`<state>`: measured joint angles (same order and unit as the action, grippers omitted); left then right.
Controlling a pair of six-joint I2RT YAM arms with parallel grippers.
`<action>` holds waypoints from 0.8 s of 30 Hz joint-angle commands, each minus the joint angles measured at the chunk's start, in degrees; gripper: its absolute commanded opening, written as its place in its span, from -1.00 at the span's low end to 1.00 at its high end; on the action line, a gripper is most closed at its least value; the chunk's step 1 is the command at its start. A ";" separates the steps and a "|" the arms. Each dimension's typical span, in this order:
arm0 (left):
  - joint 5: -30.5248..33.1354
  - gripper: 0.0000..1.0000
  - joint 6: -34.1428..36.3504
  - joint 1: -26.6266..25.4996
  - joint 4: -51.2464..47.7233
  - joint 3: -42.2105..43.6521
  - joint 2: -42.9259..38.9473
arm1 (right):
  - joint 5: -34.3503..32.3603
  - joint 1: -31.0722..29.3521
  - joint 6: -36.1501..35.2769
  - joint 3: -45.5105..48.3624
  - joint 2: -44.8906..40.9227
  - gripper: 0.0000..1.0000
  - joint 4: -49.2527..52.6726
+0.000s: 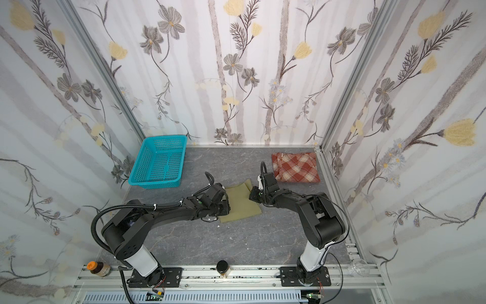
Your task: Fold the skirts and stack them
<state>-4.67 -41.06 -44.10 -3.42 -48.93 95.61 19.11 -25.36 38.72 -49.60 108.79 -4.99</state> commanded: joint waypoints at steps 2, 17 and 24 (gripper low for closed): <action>2.02 -0.62 -2.36 -0.02 -0.01 2.13 -0.76 | 1.39 0.17 -0.36 0.84 1.75 -1.00 -2.17; 4.01 -0.63 0.48 5.88 -0.16 4.90 -3.34 | 2.78 -5.31 8.92 12.60 -3.93 -1.00 -9.60; 3.39 -0.61 0.89 5.41 -0.06 4.83 -7.55 | 3.55 -1.99 4.67 9.92 -11.24 -0.94 -3.52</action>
<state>-1.76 -40.71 -38.63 -3.44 -44.01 89.52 22.35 -28.21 45.71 -38.44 99.72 -11.11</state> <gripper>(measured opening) 0.193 0.047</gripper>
